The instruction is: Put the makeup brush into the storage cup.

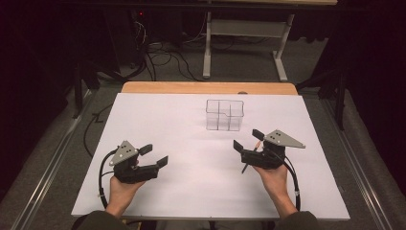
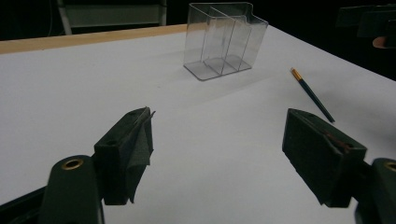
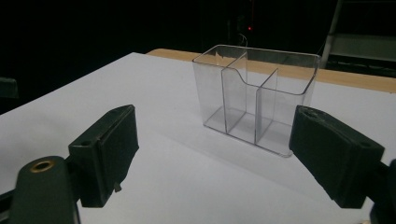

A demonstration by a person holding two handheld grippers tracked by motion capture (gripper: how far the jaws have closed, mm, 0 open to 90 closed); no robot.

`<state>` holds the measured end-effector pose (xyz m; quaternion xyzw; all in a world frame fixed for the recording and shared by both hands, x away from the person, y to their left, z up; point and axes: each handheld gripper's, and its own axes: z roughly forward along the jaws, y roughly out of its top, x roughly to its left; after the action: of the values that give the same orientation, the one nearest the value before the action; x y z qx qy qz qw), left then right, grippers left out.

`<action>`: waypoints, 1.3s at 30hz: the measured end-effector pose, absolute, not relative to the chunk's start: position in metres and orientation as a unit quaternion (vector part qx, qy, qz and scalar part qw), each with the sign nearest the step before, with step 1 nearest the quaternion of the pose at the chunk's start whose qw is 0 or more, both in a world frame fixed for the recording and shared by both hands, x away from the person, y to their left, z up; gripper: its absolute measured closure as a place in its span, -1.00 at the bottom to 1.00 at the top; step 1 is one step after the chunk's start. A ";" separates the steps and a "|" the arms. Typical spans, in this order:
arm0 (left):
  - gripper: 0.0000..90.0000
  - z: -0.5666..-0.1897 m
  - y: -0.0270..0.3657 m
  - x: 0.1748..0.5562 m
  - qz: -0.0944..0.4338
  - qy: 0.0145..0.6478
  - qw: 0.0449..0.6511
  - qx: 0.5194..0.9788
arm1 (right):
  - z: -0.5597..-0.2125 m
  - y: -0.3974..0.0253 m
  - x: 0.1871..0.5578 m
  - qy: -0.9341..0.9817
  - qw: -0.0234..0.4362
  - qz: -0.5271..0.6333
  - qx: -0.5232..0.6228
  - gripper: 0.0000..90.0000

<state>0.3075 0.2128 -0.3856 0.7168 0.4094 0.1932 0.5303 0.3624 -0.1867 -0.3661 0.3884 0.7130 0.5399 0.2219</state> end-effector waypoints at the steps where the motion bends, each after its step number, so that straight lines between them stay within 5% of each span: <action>1: -0.45 -0.386 0.213 0.307 0.194 0.410 0.530 0.717 | -0.366 -0.186 0.363 0.711 0.219 0.539 0.394 -0.63; 39: -0.43 -0.385 0.212 0.307 0.204 0.409 0.532 0.713 | -0.364 -0.172 0.384 0.728 0.229 0.495 0.416 -0.46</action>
<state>0.3066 0.2122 -0.3855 0.7132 0.4091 0.2037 0.5315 0.3841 -0.1720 -0.3644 0.4156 0.7277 0.4954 0.2287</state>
